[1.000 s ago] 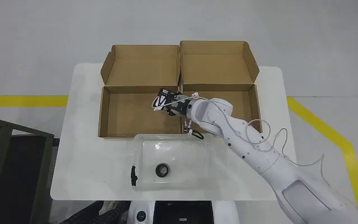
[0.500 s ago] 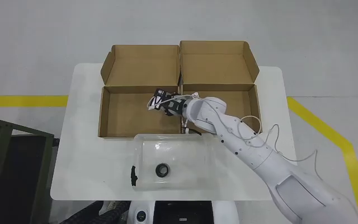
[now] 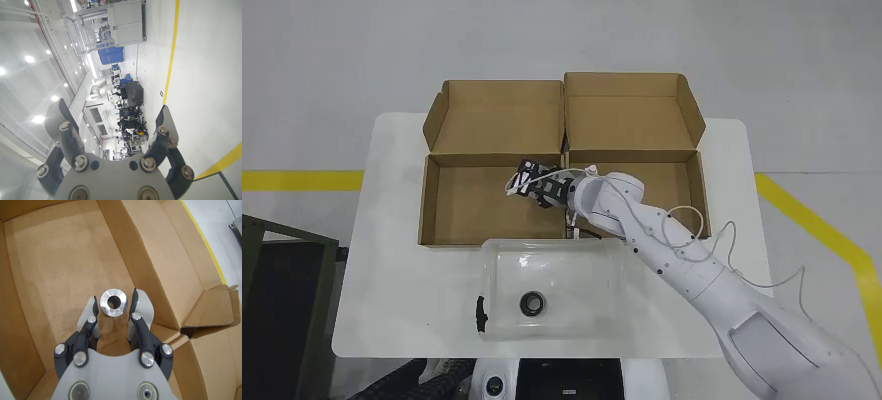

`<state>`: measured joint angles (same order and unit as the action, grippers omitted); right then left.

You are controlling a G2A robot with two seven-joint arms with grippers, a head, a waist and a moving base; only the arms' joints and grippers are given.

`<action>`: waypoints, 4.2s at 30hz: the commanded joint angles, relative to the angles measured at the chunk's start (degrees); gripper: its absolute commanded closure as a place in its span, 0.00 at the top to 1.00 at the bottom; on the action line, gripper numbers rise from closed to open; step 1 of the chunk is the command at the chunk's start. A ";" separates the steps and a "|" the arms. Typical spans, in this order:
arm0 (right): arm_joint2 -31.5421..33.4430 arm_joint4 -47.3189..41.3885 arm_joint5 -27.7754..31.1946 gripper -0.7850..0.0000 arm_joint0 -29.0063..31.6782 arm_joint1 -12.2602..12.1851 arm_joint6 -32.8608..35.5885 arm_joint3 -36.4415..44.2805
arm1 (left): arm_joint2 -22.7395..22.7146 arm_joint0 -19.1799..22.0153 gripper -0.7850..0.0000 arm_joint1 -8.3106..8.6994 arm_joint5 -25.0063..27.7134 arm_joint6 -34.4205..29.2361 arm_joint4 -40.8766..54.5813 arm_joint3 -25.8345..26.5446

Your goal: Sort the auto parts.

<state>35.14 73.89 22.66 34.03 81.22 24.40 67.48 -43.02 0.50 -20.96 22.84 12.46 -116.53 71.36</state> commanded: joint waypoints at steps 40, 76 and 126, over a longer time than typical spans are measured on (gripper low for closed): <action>22.16 8.58 22.52 0.66 41.25 -11.52 5.76 48.28 | 0.00 0.00 1.00 0.00 0.00 0.00 0.00 0.00; 10.45 14.72 24.21 0.68 36.06 -10.99 3.05 37.16 | 0.00 0.00 1.00 0.00 0.00 0.00 0.00 0.00; 25.06 -13.00 26.66 0.00 37.73 -14.03 0.06 41.71 | 0.00 0.00 1.00 0.00 0.00 0.00 0.00 0.00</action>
<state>59.49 63.08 49.07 71.74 67.33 24.29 109.49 -43.02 0.50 -20.96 22.84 12.46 -116.53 71.36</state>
